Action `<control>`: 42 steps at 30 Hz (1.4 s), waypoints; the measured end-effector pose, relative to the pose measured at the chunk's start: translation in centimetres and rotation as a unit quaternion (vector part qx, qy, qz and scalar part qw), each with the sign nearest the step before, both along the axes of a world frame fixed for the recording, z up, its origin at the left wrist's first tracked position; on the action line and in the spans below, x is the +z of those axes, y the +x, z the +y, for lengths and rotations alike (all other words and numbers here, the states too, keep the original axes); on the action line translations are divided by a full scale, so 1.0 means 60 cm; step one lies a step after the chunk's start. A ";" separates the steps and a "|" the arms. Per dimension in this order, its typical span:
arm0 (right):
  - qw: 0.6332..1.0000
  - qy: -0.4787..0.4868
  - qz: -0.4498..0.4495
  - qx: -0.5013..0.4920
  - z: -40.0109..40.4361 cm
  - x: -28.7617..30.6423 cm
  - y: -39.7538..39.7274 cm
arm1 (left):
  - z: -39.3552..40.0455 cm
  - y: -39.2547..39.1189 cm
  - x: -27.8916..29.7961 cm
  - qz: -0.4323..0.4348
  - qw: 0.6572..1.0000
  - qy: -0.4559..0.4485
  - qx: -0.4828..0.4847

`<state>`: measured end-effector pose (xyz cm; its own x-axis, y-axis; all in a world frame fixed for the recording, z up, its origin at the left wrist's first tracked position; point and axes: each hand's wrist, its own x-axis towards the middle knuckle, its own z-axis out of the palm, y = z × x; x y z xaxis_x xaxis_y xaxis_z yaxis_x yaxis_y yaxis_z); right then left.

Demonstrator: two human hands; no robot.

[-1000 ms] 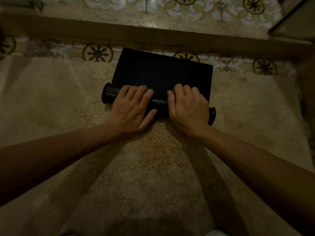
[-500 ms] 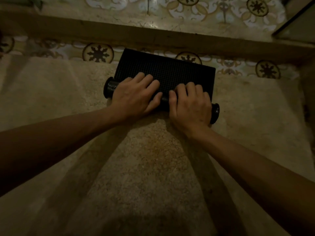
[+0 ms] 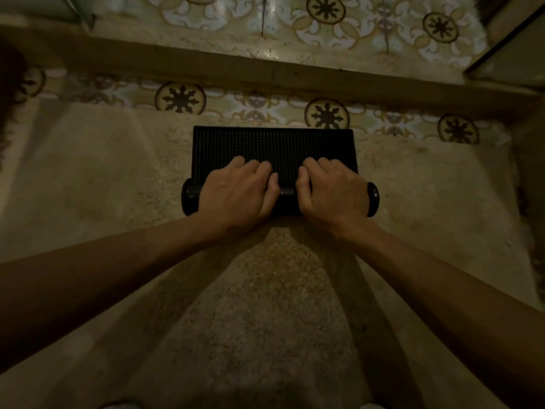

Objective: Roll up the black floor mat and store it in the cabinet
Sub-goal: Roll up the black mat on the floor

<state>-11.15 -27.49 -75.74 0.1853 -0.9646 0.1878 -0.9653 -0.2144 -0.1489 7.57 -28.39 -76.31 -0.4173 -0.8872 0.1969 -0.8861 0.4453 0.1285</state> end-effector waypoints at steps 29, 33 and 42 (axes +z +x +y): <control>1.000 0.000 -0.001 -0.025 -0.080 -0.008 0.010 | -0.056 0.006 -0.002 -0.001 0.997 -0.045 0.062; 1.000 0.006 -0.005 -0.010 -0.093 -0.003 0.008 | -0.066 0.010 -0.008 -0.021 0.998 -0.048 0.025; 0.996 -0.071 0.048 -0.014 -0.092 -0.018 -0.006 | -0.130 0.002 0.011 0.019 0.998 -0.017 0.061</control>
<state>-11.50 -32.99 -76.80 0.1817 -0.9346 0.3057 -0.9796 -0.1990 -0.0262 7.71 -36.17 -75.63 -0.2978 -0.9235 0.2419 -0.9291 0.3385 0.1487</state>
